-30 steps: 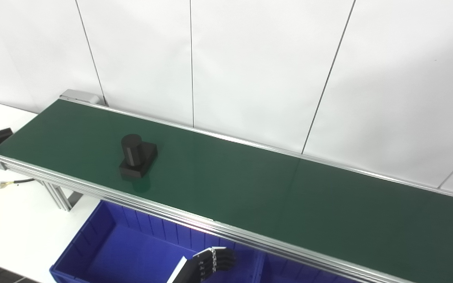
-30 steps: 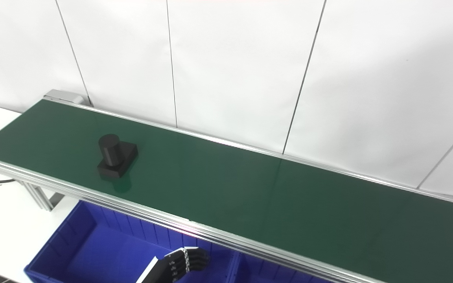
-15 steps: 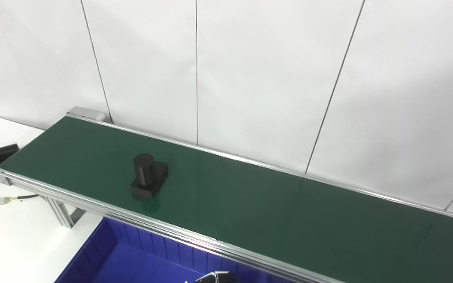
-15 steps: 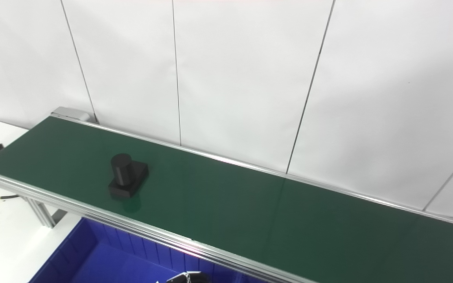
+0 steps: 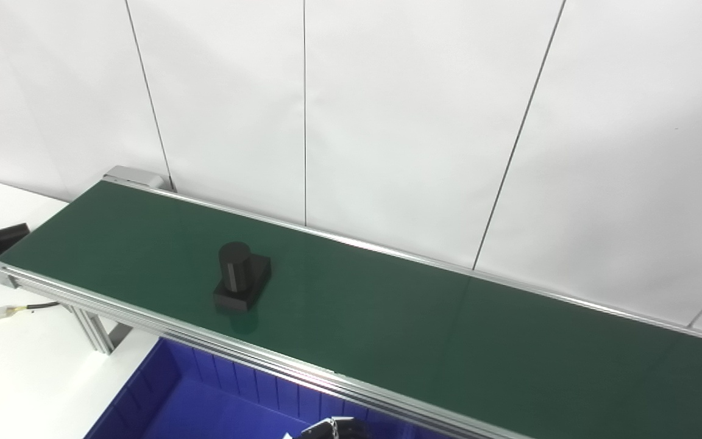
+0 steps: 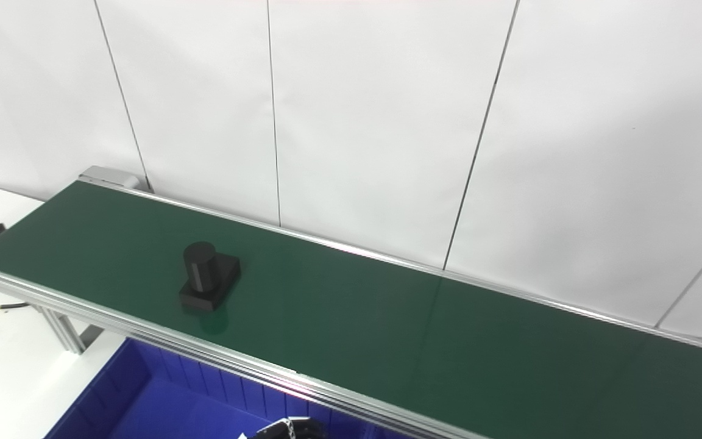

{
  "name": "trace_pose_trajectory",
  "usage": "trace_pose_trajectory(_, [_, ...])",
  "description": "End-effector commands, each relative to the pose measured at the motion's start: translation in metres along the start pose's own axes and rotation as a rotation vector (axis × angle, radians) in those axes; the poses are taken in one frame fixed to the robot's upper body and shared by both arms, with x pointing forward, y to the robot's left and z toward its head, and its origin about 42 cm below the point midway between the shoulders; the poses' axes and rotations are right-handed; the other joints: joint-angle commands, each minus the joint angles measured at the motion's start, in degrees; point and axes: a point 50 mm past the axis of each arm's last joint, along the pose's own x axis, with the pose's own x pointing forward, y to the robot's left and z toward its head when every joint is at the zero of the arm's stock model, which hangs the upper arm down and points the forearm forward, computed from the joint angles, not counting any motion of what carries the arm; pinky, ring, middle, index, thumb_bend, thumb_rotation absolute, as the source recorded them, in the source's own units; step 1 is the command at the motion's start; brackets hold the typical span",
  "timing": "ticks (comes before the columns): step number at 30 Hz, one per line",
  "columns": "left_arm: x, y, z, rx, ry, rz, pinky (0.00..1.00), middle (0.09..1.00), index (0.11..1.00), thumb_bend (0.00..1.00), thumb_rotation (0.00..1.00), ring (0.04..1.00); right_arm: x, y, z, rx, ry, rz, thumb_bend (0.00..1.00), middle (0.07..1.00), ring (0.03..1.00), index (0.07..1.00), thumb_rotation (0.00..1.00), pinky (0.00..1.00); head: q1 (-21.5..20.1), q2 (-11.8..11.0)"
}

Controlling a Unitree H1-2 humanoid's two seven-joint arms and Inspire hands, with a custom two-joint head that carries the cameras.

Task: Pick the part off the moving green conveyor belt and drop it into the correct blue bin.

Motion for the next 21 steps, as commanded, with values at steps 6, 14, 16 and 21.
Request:
trace_pose_trajectory(6, [0.0055, 0.0044, 0.0142, 0.006, -0.083, -0.012, 0.75, 0.701, 0.693, 0.81, 0.00, 0.702, 0.0047, 0.0012, 0.0140, 0.012, -0.091, -0.015, 0.56, 0.835, 0.790, 0.835, 0.00, 0.69, -2.2, 0.4])
trace_pose_trajectory(14, [0.0079, 0.0049, 0.0152, -0.002, -0.091, -0.019, 0.75, 0.703, 0.688, 0.79, 0.00, 0.701, 0.0042, 0.0019, 0.0141, 0.013, -0.090, -0.021, 0.60, 0.817, 0.781, 0.824, 0.00, 0.68, -3.4, 1.0])
trace_pose_trajectory(16, [0.0077, 0.0054, 0.0156, -0.002, -0.092, -0.019, 0.77, 0.707, 0.691, 0.79, 0.00, 0.707, 0.0045, 0.0028, 0.0152, 0.011, -0.094, -0.022, 0.60, 0.813, 0.775, 0.821, 0.00, 0.66, -3.8, 1.3])
trace_pose_trajectory(21, [0.0066, 0.0069, 0.0164, -0.006, -0.093, -0.024, 0.78, 0.716, 0.702, 0.76, 0.00, 0.713, 0.0057, 0.0060, 0.0164, 0.011, -0.099, -0.019, 0.61, 0.813, 0.773, 0.820, 0.00, 0.66, -6.0, 1.7])
